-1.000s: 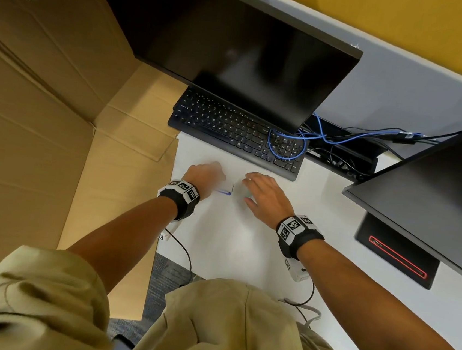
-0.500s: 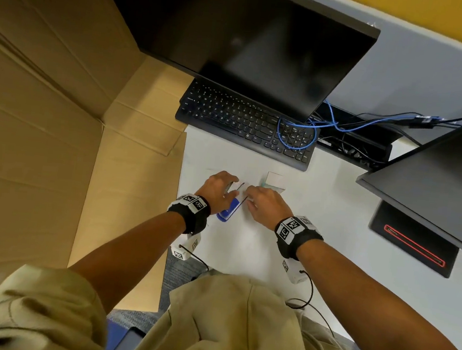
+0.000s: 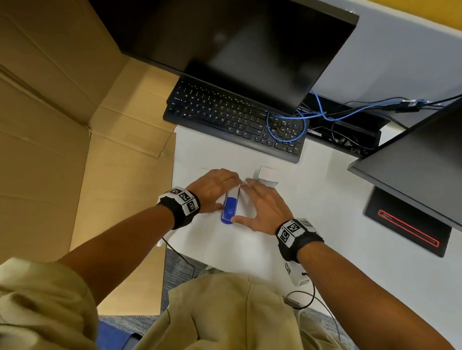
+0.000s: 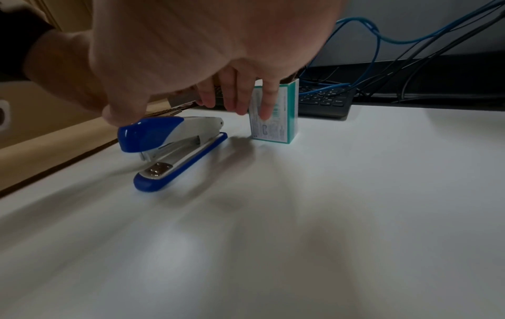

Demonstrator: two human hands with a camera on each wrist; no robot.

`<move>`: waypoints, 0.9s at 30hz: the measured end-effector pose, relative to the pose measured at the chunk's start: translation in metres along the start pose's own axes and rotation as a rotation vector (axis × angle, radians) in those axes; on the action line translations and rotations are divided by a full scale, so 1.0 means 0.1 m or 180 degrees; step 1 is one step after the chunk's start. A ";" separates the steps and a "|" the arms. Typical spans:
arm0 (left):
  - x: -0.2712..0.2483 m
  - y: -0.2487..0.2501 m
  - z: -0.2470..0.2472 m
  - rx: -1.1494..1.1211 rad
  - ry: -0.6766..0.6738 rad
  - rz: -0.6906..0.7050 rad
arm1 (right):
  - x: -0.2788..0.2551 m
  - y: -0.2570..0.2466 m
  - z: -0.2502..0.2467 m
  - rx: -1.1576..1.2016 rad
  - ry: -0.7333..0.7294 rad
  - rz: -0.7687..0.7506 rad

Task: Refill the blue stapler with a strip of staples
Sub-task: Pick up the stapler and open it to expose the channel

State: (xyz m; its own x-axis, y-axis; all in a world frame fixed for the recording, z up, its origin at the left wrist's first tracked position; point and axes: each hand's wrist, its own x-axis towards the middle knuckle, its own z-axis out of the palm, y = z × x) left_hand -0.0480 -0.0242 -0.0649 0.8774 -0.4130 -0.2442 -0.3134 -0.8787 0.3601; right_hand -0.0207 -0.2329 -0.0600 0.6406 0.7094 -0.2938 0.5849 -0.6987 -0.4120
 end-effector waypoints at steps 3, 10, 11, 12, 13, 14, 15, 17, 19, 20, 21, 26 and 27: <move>0.07 0.08 0.01 0.0129 -0.0092 0.0198 | -0.05 0.05 0.01 0.0105 -0.0053 0.0084; 0.28 0.30 0.05 -0.0155 -0.0430 0.0140 | -0.18 0.18 0.09 0.0156 0.0059 0.0064; 0.32 0.34 0.06 -0.0178 -0.0440 0.0094 | -0.20 0.21 0.11 0.0183 0.0067 0.0091; 0.36 0.39 0.06 -0.0194 -0.0432 0.0055 | -0.23 0.23 0.11 0.0209 0.0078 0.0131; 0.40 0.42 0.07 -0.0213 -0.0418 0.0018 | -0.25 0.25 0.12 0.0232 0.0083 0.0198; 0.43 0.46 0.08 -0.0241 -0.0406 -0.0013 | -0.27 0.28 0.12 0.0250 0.0089 0.0281; 0.47 0.50 0.10 -0.0272 -0.0392 -0.0037 | -0.29 0.30 0.11 0.0260 0.0083 0.0368; 0.52 0.57 0.12 -0.0329 -0.0354 -0.0073 | -0.33 0.34 0.10 0.0264 0.0077 0.0500; 0.56 0.65 0.15 -0.0388 -0.0321 -0.0107 | -0.38 0.37 0.10 0.0248 0.0113 0.0602; 0.58 0.69 0.16 -0.0416 -0.0307 -0.0122 | -0.40 0.39 0.10 0.0231 0.0144 0.0640; 0.60 0.72 0.18 -0.0450 -0.0288 -0.0135 | -0.43 0.41 0.11 0.0221 0.0179 0.0679; 0.71 0.92 0.22 -0.0578 -0.0248 -0.0097 | -0.56 0.51 0.10 0.0283 0.0370 0.0880; 0.73 0.94 0.23 -0.0587 -0.0254 -0.0079 | -0.58 0.53 0.09 0.0323 0.0355 0.0941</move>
State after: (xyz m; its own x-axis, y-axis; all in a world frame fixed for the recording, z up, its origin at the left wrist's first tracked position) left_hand -0.0220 -0.1425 -0.0693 0.8501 -0.4159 -0.3230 -0.2137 -0.8331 0.5102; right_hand -0.0319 -0.3102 -0.0728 0.8290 0.4589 -0.3196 0.3166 -0.8562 -0.4083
